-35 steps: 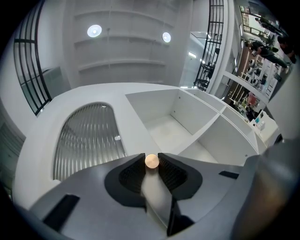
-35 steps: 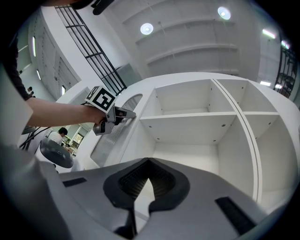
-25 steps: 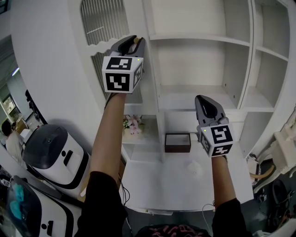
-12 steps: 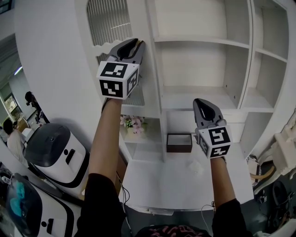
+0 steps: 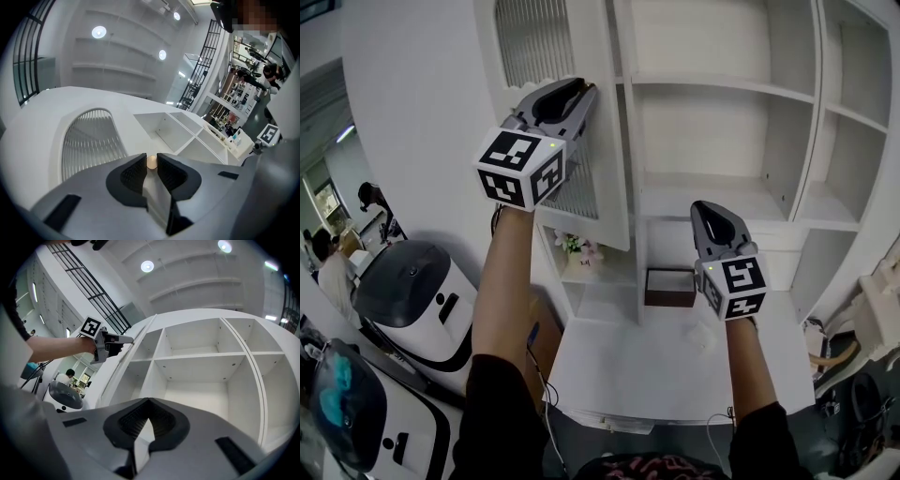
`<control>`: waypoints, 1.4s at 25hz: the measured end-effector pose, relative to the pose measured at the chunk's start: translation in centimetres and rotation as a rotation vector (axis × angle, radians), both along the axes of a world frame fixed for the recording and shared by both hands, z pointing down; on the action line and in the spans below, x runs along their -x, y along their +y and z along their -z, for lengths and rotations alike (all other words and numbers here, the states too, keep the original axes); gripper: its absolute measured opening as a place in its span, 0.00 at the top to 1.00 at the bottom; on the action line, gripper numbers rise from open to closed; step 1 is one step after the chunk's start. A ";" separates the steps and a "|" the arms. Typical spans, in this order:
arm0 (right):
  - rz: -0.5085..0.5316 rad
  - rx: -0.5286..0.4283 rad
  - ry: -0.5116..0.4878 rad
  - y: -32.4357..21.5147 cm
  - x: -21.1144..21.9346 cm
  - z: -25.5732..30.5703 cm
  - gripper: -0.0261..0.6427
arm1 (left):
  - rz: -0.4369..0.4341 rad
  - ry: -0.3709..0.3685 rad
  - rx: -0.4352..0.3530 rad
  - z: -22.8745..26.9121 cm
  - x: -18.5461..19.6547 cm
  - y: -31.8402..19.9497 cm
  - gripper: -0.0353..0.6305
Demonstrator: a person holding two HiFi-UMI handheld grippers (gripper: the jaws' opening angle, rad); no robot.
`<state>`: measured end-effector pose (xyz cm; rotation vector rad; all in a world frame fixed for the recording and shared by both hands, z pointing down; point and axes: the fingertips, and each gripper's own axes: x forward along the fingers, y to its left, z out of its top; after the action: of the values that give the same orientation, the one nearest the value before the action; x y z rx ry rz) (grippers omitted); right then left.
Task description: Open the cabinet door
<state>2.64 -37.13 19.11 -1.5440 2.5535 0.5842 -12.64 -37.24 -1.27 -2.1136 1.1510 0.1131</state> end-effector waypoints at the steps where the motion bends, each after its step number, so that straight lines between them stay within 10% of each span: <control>1: 0.003 0.001 0.003 0.1 0.3 0.0 0.94 | -0.013 -0.001 0.002 0.0 0.3 0.5 0.82; 22: 0.160 -0.010 0.031 1.0 10.8 0.1 0.94 | -0.401 -0.025 -0.035 0.3 12.9 12.5 0.82; 35: 0.232 0.020 0.053 0.6 17.5 -1.7 0.94 | -0.244 0.059 -0.084 0.3 22.9 14.4 0.79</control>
<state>-14.89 -36.54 20.80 -1.2281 2.7328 0.5792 -35.58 -22.84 -1.60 -2.1798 0.9008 0.3334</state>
